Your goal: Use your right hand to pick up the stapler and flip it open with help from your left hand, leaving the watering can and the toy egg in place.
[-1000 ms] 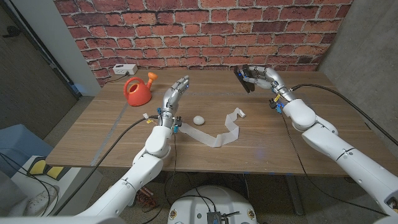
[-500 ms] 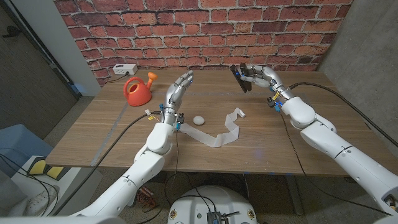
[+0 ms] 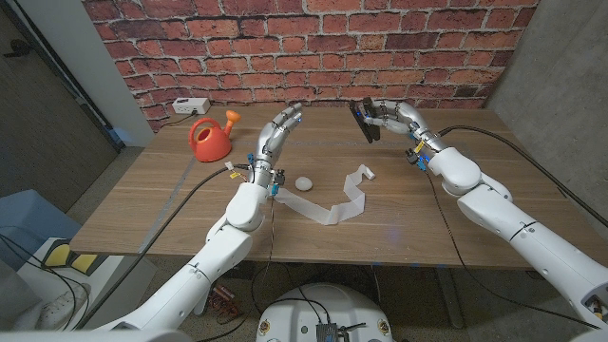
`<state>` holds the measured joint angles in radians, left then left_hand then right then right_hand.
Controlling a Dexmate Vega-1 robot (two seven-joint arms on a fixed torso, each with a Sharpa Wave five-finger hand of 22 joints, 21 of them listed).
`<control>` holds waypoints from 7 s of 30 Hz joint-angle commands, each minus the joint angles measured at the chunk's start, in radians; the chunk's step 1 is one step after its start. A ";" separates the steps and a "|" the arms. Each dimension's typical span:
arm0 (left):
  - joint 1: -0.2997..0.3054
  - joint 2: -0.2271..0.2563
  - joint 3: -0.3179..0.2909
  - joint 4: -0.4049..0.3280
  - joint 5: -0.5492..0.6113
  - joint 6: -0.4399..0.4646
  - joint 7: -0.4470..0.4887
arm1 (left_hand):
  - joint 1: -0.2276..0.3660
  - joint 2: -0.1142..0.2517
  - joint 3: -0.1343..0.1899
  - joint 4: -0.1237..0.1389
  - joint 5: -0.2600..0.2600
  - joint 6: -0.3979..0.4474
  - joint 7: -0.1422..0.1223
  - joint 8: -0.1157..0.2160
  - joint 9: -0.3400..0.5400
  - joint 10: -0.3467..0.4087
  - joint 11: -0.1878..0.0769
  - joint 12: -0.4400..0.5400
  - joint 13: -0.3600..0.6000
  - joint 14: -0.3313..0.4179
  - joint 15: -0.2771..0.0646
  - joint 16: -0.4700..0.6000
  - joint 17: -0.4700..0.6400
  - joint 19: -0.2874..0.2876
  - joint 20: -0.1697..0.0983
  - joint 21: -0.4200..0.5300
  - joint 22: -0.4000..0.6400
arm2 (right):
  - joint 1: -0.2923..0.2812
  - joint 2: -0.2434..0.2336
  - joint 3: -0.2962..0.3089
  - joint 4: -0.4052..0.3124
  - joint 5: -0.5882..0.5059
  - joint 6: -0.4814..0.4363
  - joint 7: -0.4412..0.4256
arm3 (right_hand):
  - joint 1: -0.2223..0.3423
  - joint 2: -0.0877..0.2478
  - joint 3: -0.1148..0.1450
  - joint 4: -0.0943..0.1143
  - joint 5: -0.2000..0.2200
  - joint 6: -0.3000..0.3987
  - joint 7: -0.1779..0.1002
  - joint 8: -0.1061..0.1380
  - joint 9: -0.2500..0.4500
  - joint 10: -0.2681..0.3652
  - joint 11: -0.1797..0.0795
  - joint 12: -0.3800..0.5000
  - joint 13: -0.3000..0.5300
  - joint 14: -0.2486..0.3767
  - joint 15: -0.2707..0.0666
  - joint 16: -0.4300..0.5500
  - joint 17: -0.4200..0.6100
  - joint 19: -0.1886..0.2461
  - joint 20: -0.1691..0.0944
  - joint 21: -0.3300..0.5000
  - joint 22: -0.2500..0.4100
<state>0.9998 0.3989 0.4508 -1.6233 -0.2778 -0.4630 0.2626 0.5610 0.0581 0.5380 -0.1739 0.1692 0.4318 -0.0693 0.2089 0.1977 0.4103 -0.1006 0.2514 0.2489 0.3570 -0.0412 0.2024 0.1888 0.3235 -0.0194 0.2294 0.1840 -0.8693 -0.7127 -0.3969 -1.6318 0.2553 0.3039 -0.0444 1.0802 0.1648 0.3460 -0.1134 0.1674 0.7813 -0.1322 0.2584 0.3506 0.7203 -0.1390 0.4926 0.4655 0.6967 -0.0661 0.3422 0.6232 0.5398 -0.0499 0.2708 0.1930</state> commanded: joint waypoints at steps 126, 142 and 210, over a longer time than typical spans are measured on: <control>-0.096 0.054 0.088 -0.018 0.024 0.117 -0.111 | 0.167 -0.122 -0.113 0.044 0.101 0.067 -0.033 0.032 0.027 0.036 -0.041 0.015 0.034 -0.010 -0.123 -0.005 0.002 -0.035 -0.013 -0.020 0.004 | 0.042 0.056 -0.063 -0.075 0.356 -0.098 0.285 | 0.002 0.023 -0.003 0.004 0.007 0.042 0.020 -0.018 0.011 0.131 -0.022 -0.002 0.006 0.027 -0.167 -0.011 0.008 -0.002 -0.047 0.025 0.007; -0.089 0.056 0.089 -0.024 0.021 0.114 -0.114 | 0.170 -0.113 -0.119 0.050 0.105 0.091 -0.035 0.042 0.034 0.063 -0.051 0.026 0.040 0.010 -0.126 0.003 0.003 -0.037 -0.012 -0.021 0.003 | 0.037 0.052 -0.064 -0.087 0.361 -0.108 0.283 | 0.001 0.022 -0.003 0.005 0.007 0.041 0.019 -0.020 0.012 0.132 -0.022 -0.004 0.006 0.028 -0.167 -0.013 0.008 -0.004 -0.046 0.027 0.008; -0.062 0.004 0.084 -0.001 0.039 0.092 -0.033 | 0.251 0.011 -0.205 0.050 0.056 0.272 -0.079 0.201 0.162 0.268 -0.110 0.117 0.171 0.083 -0.161 0.075 0.053 -0.036 0.005 -0.019 0.000 | 0.035 0.070 -0.069 -0.071 0.299 -0.061 0.238 | 0.003 0.022 -0.005 0.005 0.008 0.046 0.011 -0.024 0.015 0.127 -0.027 -0.009 0.011 0.029 -0.168 -0.020 0.014 -0.014 -0.043 0.035 0.008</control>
<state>0.9294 0.4069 0.5380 -1.6169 -0.2451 -0.3783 0.2118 0.8083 0.0557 0.3368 -0.1213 0.2270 0.6731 -0.1153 0.4017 0.2505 0.6686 -0.2118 0.3634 0.4147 0.4305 -0.0465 0.2671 0.2350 0.2893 -0.0209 0.2139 0.1814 -0.8350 -0.6430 -0.4647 -1.7037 0.5834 0.2254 0.2099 1.0802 0.1648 0.3374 -0.1164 0.1704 0.8043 -0.1091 0.2282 0.3590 0.7508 -0.1087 0.4810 0.4705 0.7161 -0.0713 0.3250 0.6345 0.5305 -0.0519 0.3009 0.1975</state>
